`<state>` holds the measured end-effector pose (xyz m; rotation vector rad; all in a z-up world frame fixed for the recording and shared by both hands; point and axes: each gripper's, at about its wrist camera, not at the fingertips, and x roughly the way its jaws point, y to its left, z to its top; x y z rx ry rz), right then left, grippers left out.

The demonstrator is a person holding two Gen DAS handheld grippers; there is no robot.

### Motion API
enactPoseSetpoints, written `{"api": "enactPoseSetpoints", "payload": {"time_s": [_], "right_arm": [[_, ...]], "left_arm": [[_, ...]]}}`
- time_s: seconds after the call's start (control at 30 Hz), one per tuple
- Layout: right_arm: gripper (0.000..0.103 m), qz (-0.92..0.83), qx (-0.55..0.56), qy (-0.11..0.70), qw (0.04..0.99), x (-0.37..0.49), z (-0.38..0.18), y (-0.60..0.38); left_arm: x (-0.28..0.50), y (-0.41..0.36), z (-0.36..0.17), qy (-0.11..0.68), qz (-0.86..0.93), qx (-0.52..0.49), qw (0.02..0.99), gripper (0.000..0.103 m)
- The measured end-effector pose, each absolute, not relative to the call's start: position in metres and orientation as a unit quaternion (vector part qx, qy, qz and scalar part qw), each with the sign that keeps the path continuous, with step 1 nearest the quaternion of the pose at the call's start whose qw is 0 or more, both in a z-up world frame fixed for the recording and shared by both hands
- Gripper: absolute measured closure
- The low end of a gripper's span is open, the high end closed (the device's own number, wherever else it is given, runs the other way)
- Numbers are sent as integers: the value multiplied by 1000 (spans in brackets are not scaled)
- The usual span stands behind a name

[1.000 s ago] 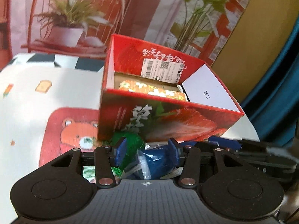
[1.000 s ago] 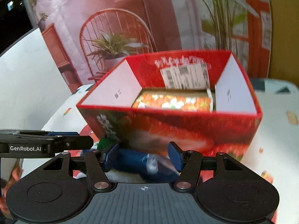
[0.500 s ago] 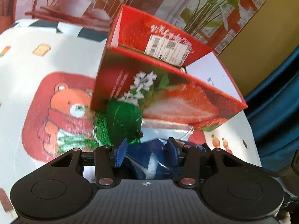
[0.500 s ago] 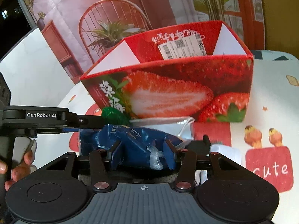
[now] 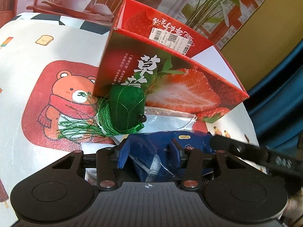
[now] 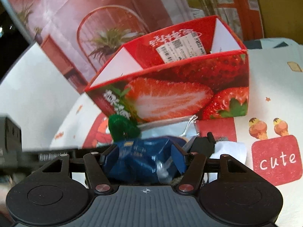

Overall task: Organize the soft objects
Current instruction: 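Lift the blue packet and carry it over the red box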

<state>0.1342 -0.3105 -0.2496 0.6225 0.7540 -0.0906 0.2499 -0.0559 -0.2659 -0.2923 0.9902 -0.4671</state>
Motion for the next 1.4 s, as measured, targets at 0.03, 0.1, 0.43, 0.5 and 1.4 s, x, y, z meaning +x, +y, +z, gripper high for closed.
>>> {"api": "enactPoseSetpoints", "payload": {"time_s": [0.03,0.1,0.43,0.5,1.4], "right_arm": [[44,-50,303,366,878,137,-251,-313],[44,-60,307,377,872,143,-256,-316],[53,-55,303,403,862,151,-275,-309],[54,-55,301,405,862,152,-274,-308],[59,-30,235,315,919,143,-198,-296]], "left_arm": [[250,-56,-266,469,-222,-138,844,54],[249,-55,-267,472,-221,-143,842,54],[257,-61,-270,493,-223,-166,824,54],[257,-61,-270,492,-222,-165,825,54],[243,-50,-197,382,-258,-145,876,55]]}}
